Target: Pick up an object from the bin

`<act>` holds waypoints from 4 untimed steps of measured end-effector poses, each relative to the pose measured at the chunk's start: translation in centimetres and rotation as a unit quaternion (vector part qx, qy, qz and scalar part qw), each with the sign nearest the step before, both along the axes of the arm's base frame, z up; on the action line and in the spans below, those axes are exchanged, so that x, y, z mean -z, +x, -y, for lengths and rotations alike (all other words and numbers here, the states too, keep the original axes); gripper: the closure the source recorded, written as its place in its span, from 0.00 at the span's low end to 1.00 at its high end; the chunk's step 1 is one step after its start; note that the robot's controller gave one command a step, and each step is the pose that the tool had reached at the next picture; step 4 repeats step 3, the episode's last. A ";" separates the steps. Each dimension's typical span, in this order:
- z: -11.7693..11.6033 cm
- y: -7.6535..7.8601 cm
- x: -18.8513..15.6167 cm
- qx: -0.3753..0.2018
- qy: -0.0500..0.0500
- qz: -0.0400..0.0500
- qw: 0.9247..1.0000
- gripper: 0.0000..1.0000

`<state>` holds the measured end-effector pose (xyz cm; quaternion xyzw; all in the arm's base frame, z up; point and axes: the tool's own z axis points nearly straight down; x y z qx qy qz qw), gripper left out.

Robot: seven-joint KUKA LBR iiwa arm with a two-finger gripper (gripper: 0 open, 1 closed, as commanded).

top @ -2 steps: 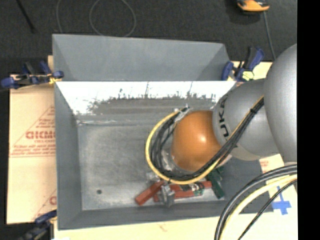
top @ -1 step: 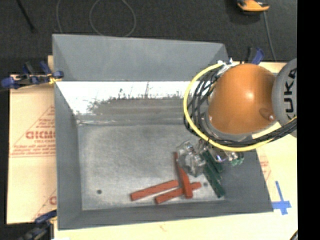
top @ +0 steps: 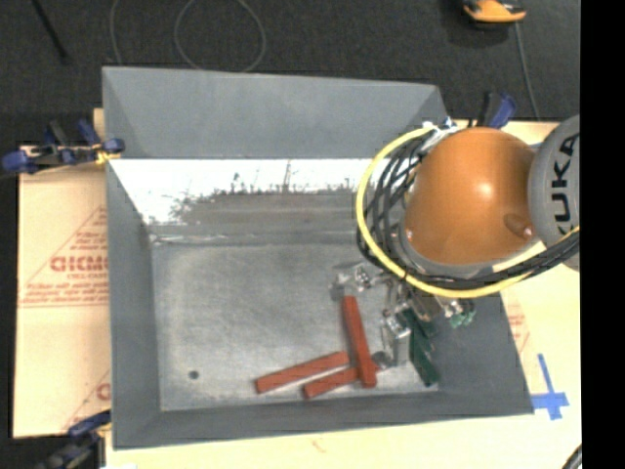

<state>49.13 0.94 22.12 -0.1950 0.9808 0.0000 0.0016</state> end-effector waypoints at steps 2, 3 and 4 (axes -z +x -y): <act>0.3 -0.8 15.3 -0.146 0.000 0.000 0.989 0.00; 0.3 -0.8 15.1 -0.146 0.000 0.001 0.989 1.00; 0.3 -0.8 15.1 -0.146 0.000 0.001 0.989 1.00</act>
Offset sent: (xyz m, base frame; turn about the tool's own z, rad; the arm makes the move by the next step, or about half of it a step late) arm 0.0163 -0.0320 -0.0354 -0.0904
